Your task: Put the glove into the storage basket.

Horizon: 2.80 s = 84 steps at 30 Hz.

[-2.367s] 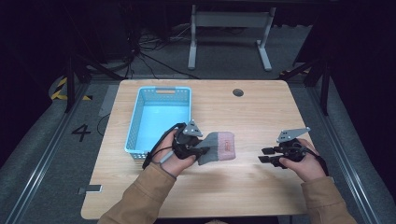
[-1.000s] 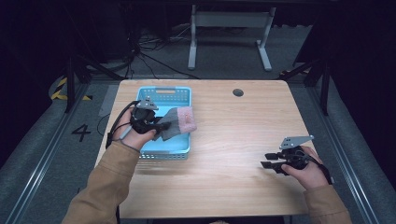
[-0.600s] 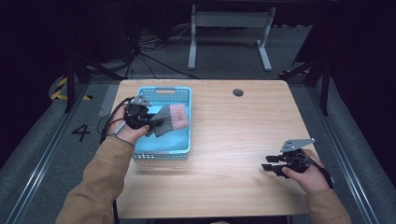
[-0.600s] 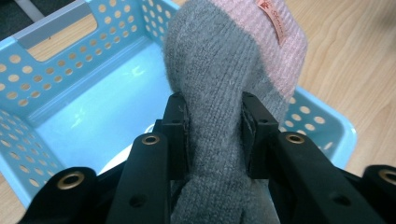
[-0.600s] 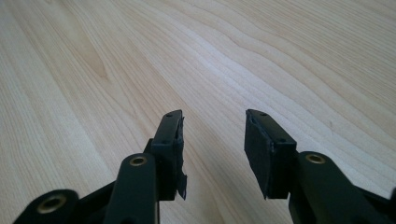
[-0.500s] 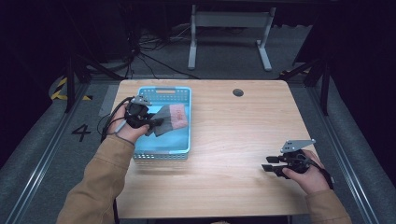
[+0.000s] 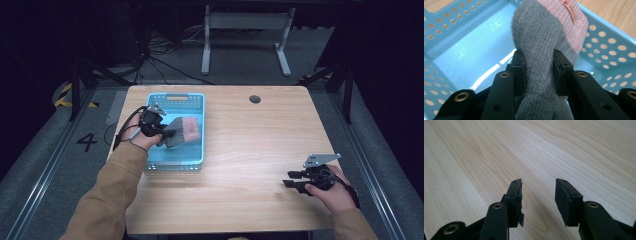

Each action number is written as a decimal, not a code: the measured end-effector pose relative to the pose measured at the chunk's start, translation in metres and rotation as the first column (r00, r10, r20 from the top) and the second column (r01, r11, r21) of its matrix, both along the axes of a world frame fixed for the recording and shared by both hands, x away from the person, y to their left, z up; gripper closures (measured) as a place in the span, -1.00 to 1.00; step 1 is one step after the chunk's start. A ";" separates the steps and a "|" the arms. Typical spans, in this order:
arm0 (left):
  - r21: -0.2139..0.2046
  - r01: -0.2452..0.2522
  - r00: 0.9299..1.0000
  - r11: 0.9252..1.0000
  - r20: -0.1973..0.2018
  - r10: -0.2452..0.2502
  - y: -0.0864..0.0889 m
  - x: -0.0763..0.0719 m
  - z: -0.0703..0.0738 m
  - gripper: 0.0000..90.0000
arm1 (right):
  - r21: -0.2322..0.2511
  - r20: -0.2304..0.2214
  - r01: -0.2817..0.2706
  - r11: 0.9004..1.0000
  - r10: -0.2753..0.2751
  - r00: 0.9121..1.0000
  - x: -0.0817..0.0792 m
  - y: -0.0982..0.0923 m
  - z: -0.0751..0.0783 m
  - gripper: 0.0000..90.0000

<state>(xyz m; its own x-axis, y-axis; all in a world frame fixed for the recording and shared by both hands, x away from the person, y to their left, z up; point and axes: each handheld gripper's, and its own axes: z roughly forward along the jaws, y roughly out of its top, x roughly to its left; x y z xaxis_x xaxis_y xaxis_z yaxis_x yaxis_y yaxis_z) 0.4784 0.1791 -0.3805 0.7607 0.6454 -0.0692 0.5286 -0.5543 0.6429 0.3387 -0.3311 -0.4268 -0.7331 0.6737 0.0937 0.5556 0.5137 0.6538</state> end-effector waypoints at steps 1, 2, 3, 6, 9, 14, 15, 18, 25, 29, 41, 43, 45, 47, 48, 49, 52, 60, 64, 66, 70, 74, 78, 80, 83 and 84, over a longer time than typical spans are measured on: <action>0.006 -0.001 1.000 1.000 -0.007 0.001 0.000 0.001 -0.002 0.51 | -0.001 -0.001 -0.001 1.000 0.001 1.000 0.000 0.000 -0.001 0.29; 0.014 -0.001 1.000 1.000 -0.011 0.001 0.000 0.002 -0.003 0.51 | 0.000 -0.005 0.001 1.000 -0.001 1.000 0.000 0.001 -0.001 0.29; 0.015 -0.003 1.000 1.000 -0.018 0.003 -0.001 0.003 -0.005 0.51 | 0.000 -0.007 0.000 1.000 0.000 1.000 0.000 0.001 -0.001 0.29; 0.023 -0.006 1.000 1.000 -0.030 0.007 -0.001 0.005 -0.009 0.51 | 0.002 -0.007 0.000 1.000 0.000 1.000 0.001 0.001 -0.002 0.28; 0.048 -0.001 0.999 0.999 -0.046 0.003 -0.004 0.007 -0.013 0.51 | 0.002 -0.006 -0.001 1.000 0.001 1.000 0.001 0.001 -0.002 0.28; 0.065 0.009 0.998 0.998 -0.068 -0.004 -0.009 0.011 -0.020 0.50 | 0.000 -0.005 -0.003 1.000 0.003 1.000 0.000 0.002 -0.003 0.28; 0.066 0.007 0.998 0.998 -0.069 -0.002 -0.009 0.011 -0.021 0.50 | -0.002 -0.006 -0.004 1.000 0.004 1.000 0.000 0.002 -0.003 0.28; 0.088 0.015 0.997 0.996 -0.078 -0.008 -0.013 0.015 -0.023 0.50 | 0.000 -0.010 0.002 1.000 -0.002 1.000 -0.001 0.001 -0.003 0.27; 0.123 0.018 0.996 0.992 -0.093 -0.006 -0.019 0.021 -0.026 0.49 | -0.002 -0.007 0.001 1.000 -0.001 1.000 -0.002 0.000 -0.004 0.27; 0.150 0.013 0.996 0.989 -0.088 0.000 -0.022 0.025 -0.028 0.49 | 0.000 -0.005 0.001 1.000 -0.001 1.000 -0.003 0.000 -0.004 0.27; 0.207 0.008 0.997 0.978 -0.073 0.007 -0.032 0.038 -0.035 0.48 | 0.005 -0.006 0.023 1.000 -0.023 1.000 -0.012 -0.006 -0.005 0.25; 0.218 0.007 0.998 0.976 -0.069 0.008 -0.033 0.040 -0.037 0.47 | 0.003 -0.005 0.023 1.000 -0.023 1.000 -0.013 -0.007 -0.005 0.25; 0.222 0.001 0.998 0.975 -0.066 0.014 -0.033 0.041 -0.039 0.47 | 0.004 -0.007 0.021 1.000 -0.021 1.000 -0.013 -0.006 -0.005 0.25; 0.221 -0.008 0.998 0.975 -0.062 0.022 -0.034 0.042 -0.040 0.46 | 0.002 -0.002 0.015 1.000 -0.015 1.000 -0.012 -0.005 -0.006 0.25; 0.225 -0.011 0.998 0.974 -0.057 0.024 -0.035 0.042 -0.041 0.45 | 0.004 -0.002 0.010 1.000 -0.010 1.000 -0.011 -0.003 -0.006 0.24; 0.225 -0.011 0.998 0.974 -0.057 0.024 -0.035 0.042 -0.041 0.44 | 0.004 -0.002 0.010 1.000 -0.010 1.000 -0.011 -0.003 -0.006 0.24; 0.232 -0.013 0.999 0.973 -0.046 0.025 -0.036 0.043 -0.041 0.41 | 0.005 0.000 0.000 1.000 0.000 1.000 -0.011 -0.001 -0.005 0.23; 0.244 -0.055 0.998 0.968 0.054 0.043 -0.038 0.047 -0.042 -0.02 | 0.013 0.001 -0.005 1.000 0.005 1.000 -0.013 -0.001 -0.004 0.22; 0.236 -0.063 0.996 0.970 0.082 0.044 -0.039 0.047 -0.040 -0.14 | 0.018 0.004 -0.011 1.000 0.011 1.000 -0.013 0.000 -0.003 0.21; 0.229 -0.066 0.995 0.971 0.091 0.046 -0.039 0.046 -0.039 -0.18 | 0.016 0.005 -0.013 1.000 0.013 1.000 -0.013 0.001 -0.004 0.21; 0.176 -0.068 0.993 0.982 0.107 0.050 -0.038 0.042 -0.031 -0.18 | 0.015 0.004 -0.015 1.000 0.015 1.000 -0.012 0.001 -0.004 0.21; 0.169 -0.065 0.993 0.983 0.108 0.047 -0.041 0.037 -0.024 -0.20 | 0.021 0.005 -0.014 1.000 0.014 1.000 -0.011 0.002 -0.003 0.21; 0.150 -0.064 0.993 0.987 0.111 0.048 -0.043 0.031 -0.016 -0.24 | 0.020 0.005 -0.020 1.000 0.020 1.000 -0.009 0.003 -0.002 0.21; 0.128 -0.057 0.992 0.990 0.118 0.042 -0.044 0.024 -0.009 -0.25 | 0.019 0.008 -0.023 1.000 0.023 1.000 -0.007 0.004 -0.002 0.20; 0.103 -0.051 0.992 0.993 0.123 0.039 -0.045 0.018 -0.004 -0.26 | 0.019 0.012 -0.029 0.999 0.028 1.000 -0.003 0.006 -0.001 0.21; 0.098 -0.048 0.991 0.994 0.125 0.035 -0.045 0.015 -0.001 -0.26 | 0.020 0.013 -0.033 0.999 0.033 0.999 -0.002 0.007 -0.001 0.20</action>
<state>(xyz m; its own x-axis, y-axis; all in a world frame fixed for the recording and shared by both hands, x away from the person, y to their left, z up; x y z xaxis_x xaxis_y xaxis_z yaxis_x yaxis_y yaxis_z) 0.4933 0.1341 -0.3820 0.7318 0.6755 0.0903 0.4727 -0.5986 0.6467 0.3371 -0.3242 -0.4274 -0.7559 0.6474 0.0976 0.5303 0.5180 0.6712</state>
